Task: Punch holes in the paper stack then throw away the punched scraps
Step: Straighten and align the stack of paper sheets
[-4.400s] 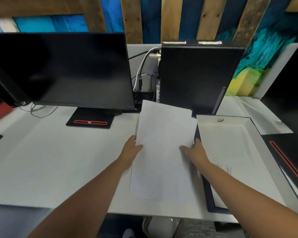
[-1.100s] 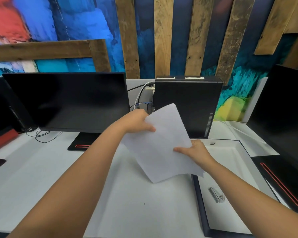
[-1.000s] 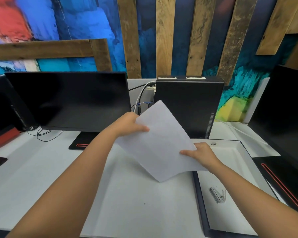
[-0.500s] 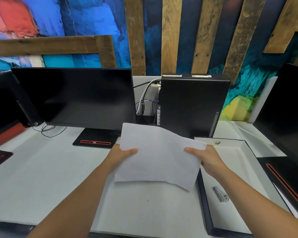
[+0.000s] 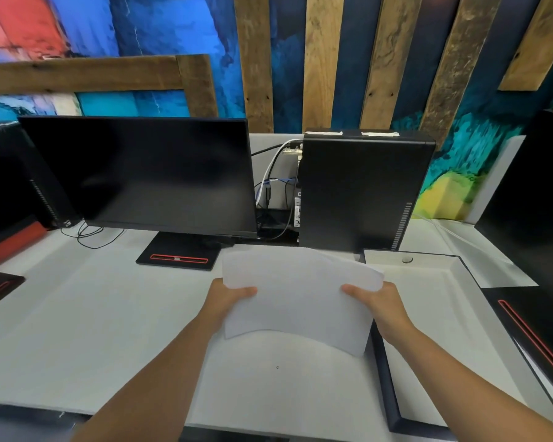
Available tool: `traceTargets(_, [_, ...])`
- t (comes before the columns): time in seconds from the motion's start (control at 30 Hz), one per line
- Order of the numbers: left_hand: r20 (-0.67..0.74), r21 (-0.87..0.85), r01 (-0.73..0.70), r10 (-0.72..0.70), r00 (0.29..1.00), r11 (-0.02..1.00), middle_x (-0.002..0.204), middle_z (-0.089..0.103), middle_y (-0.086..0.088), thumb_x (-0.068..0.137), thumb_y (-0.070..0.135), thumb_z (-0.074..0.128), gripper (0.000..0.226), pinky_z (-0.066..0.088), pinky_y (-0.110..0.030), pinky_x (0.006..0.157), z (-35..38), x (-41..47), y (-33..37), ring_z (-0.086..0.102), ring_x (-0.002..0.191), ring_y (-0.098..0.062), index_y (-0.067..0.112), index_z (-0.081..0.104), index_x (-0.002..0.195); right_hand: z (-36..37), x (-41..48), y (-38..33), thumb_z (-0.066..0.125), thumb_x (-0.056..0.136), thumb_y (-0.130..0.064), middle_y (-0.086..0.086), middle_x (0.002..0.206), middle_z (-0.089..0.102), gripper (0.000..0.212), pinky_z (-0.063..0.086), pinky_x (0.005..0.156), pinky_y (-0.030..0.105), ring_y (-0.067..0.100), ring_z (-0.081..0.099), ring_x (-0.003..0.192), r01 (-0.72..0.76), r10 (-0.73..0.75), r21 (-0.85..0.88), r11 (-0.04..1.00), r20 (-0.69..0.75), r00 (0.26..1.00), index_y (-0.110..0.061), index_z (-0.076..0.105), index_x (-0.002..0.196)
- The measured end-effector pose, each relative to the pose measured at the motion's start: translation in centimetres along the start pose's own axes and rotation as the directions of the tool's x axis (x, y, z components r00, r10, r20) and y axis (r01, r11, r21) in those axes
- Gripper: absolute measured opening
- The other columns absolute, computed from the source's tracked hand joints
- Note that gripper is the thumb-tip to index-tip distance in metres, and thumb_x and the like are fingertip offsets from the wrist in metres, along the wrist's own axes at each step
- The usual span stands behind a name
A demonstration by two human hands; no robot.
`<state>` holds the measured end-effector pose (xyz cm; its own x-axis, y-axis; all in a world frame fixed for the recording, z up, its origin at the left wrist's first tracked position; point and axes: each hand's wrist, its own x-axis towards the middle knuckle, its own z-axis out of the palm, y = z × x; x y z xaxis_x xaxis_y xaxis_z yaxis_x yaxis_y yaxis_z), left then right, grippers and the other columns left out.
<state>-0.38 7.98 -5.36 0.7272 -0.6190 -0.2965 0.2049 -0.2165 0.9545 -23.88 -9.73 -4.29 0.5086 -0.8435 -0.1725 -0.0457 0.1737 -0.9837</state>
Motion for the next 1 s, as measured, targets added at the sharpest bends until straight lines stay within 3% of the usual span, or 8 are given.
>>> traceTargets(0.23, [-0.019,-0.024,0.032,-0.032,0.999,0.999,0.1,0.072,-0.016,0.065,0.0,0.082,0.037,0.055,-0.046,0.086,-0.3,-0.1,-1.0,0.069,0.091,-0.034,0.001,0.069,0.099,0.0,0.1,1.2,0.081,0.069,-0.013,0.01,0.097,0.071,0.033,0.055,0.073,0.035,0.027,0.068,0.087,-0.025,0.026,-0.062,0.998,0.013,1.0,-0.009,0.067,0.099])
traceTargets(0.37, [-0.02,-0.023,0.019,-0.02,1.0,1.0,0.099,0.073,-0.014,0.065,0.0,0.082,0.032,0.055,-0.042,0.084,-0.1,0.0,-0.7,0.069,0.091,-0.031,0.006,0.07,0.095,-0.1,0.5,1.5,0.081,0.069,-0.016,0.01,0.1,0.071,0.038,0.055,0.08,0.04,0.028,0.067,0.09,-0.047,0.047,-0.088,0.995,-0.001,0.999,-0.007,0.066,0.102])
traceTargets(0.53, [-0.005,-0.012,-0.08,0.08,0.997,0.997,0.091,0.073,-0.004,0.069,0.0,0.08,0.028,0.056,-0.031,0.071,0.4,0.3,2.6,0.07,0.08,-0.02,0.013,0.07,0.091,-0.5,1.4,-0.9,0.079,0.071,-0.014,0.006,0.096,0.072,0.028,0.053,0.075,0.033,0.024,0.068,0.086,0.008,-0.004,-0.106,0.994,0.033,0.999,-0.012,0.068,0.096])
traceTargets(0.6, [0.012,0.005,-0.122,0.122,0.992,0.993,0.092,0.074,-0.006,0.068,0.001,0.08,0.031,0.057,-0.034,0.075,0.5,0.6,4.1,0.071,0.081,-0.021,0.011,0.07,0.095,-0.9,1.9,-1.7,0.08,0.07,-0.015,0.006,0.097,0.073,0.031,0.055,0.081,0.037,0.026,0.07,0.087,0.004,0.004,-0.141,0.99,0.059,0.998,-0.011,0.068,0.099])
traceTargets(0.67, [0.03,0.036,-0.158,0.157,0.987,0.987,0.088,0.076,-0.002,0.069,0.001,0.08,0.027,0.057,-0.036,0.078,0.6,0.8,5.6,0.072,0.079,-0.019,0.014,0.072,0.091,-1.5,2.4,-2.4,0.081,0.069,-0.014,0.008,0.098,0.074,0.035,0.055,0.086,0.043,0.029,0.07,0.088,-0.01,0.026,-0.16,0.987,0.095,0.995,-0.009,0.069,0.101])
traceTargets(0.8, [0.075,0.183,-0.271,0.261,0.962,0.945,0.079,0.071,-0.001,0.071,0.001,0.078,0.02,0.055,-0.024,0.064,0.8,1.0,8.7,0.067,0.066,-0.011,0.01,0.071,0.088,-2.3,2.7,-3.3,0.081,0.068,-0.01,0.012,0.098,0.074,0.033,0.055,0.087,0.046,0.03,0.071,0.087,-0.023,0.048,-0.177,0.984,0.136,0.99,-0.005,0.069,0.099])
traceTargets(1.0, [0.217,0.426,-0.357,0.29,0.932,0.831,0.09,0.071,-0.004,0.074,0.008,0.075,0.014,0.054,-0.028,0.073,0.5,1.4,11.8,0.066,0.083,-0.017,0.016,0.073,0.085,-2.9,3.0,-4.2,0.085,0.062,-0.017,0.01,0.1,0.073,0.046,0.054,0.089,0.05,0.03,0.07,0.089,-0.033,0.068,-0.232,0.972,0.149,0.986,-0.008,0.066,0.104])
